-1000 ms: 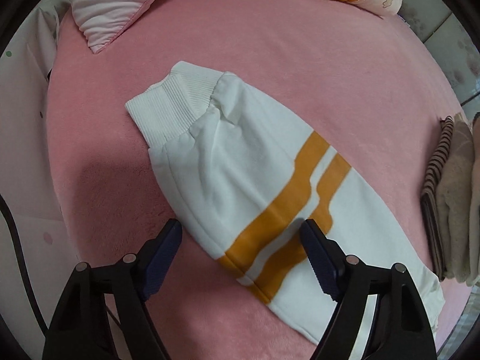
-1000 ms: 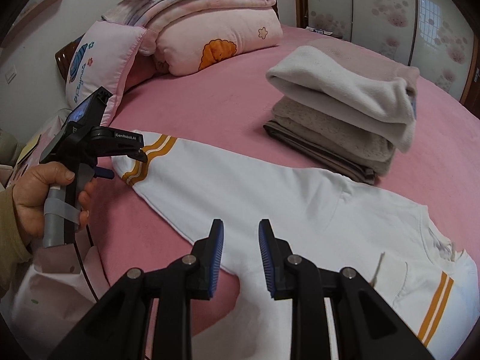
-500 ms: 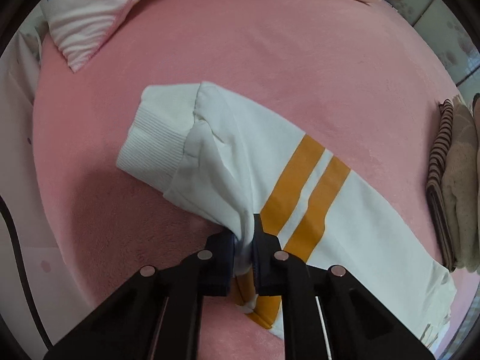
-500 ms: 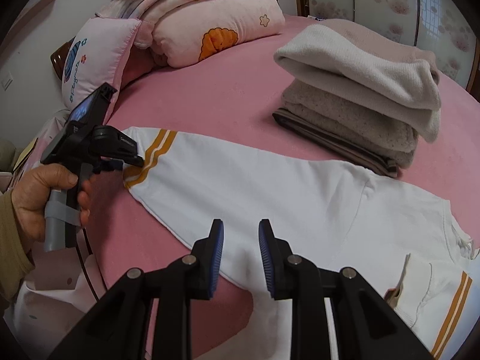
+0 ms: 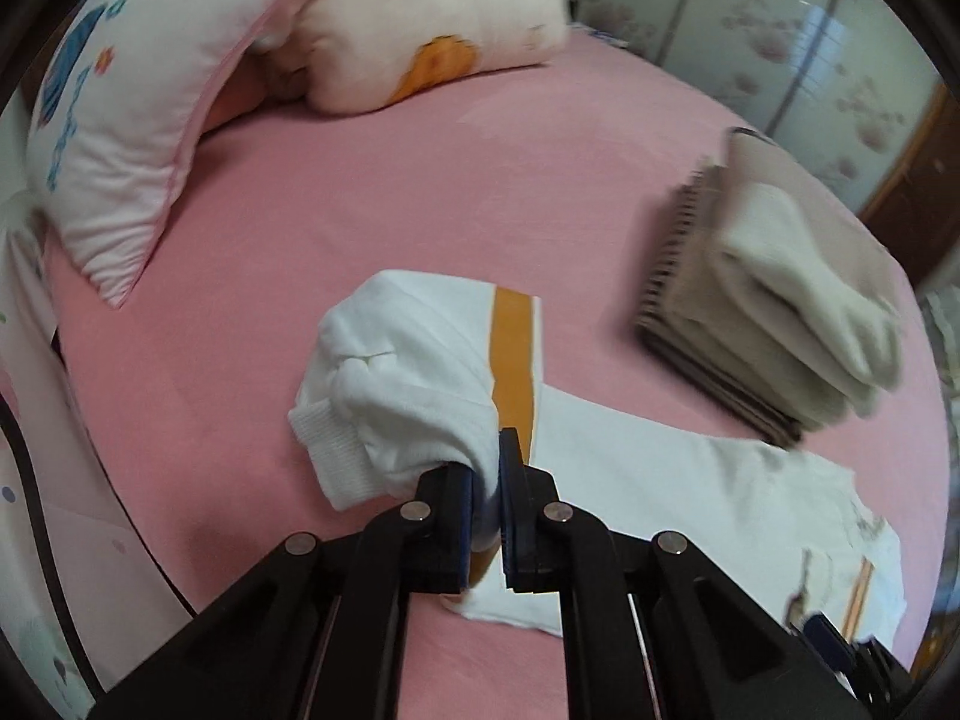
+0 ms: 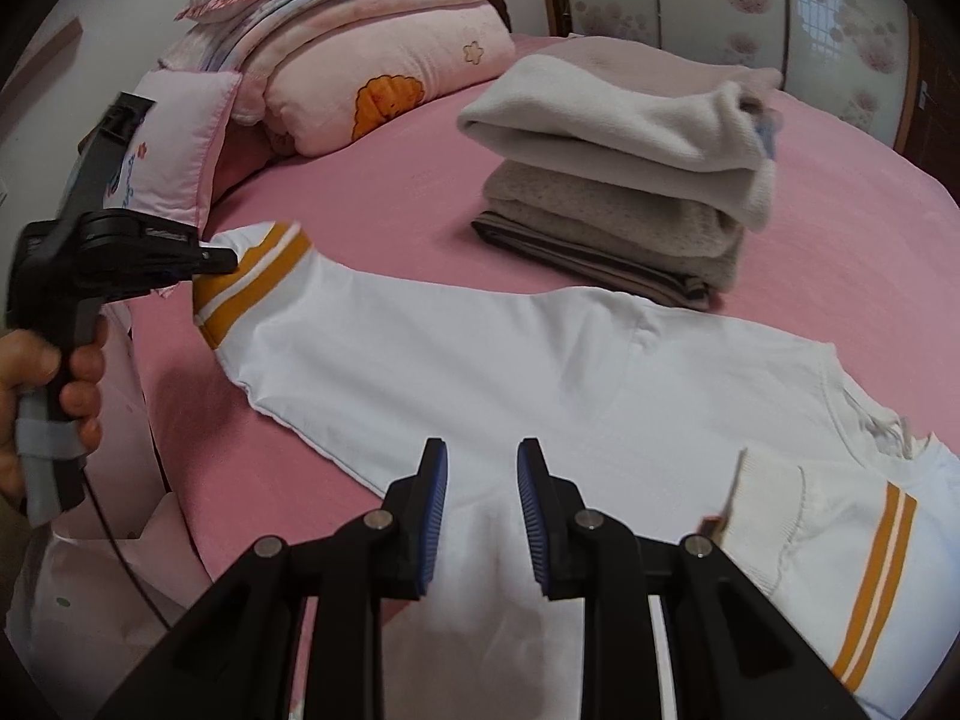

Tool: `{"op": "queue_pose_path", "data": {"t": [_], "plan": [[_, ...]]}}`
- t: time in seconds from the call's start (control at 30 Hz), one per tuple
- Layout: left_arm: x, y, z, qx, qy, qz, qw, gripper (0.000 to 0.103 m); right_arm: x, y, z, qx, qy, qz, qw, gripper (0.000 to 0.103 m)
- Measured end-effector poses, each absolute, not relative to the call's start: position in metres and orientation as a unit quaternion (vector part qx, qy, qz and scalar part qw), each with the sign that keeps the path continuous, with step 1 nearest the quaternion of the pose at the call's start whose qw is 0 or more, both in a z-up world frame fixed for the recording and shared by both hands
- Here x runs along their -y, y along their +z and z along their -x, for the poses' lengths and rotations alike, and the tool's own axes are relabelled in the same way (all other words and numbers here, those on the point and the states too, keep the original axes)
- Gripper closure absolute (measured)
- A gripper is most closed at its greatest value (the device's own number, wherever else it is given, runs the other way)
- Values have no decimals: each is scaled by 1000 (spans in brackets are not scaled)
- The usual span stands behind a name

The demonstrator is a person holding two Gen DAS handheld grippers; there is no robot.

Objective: Fold small clothes
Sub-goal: 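Grasp the other cuff with the left tool and fold it across the body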

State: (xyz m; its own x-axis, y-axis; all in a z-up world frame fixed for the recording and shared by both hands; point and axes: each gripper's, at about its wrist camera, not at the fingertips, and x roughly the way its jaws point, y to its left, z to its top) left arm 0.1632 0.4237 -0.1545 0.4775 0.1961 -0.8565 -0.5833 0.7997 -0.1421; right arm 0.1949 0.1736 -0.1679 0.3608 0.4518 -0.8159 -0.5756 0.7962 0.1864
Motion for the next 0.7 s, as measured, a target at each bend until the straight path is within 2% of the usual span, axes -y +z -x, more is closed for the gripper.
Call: {"op": "queue_pose_path", "data": {"t": [0.33,0.47,0.7], "plan": [[-269,-130,-159,-457,109,144,871,98,-91,-151,-183,-463,268,30,844,79],[-198,-149,-155,-473,54,124,871,98,-48,-151,-176,-465,239,19,852,79],[-107,-223,-141,-519,11,70,852,97,16,-172,-172,-492,186,2,850,79]]}}
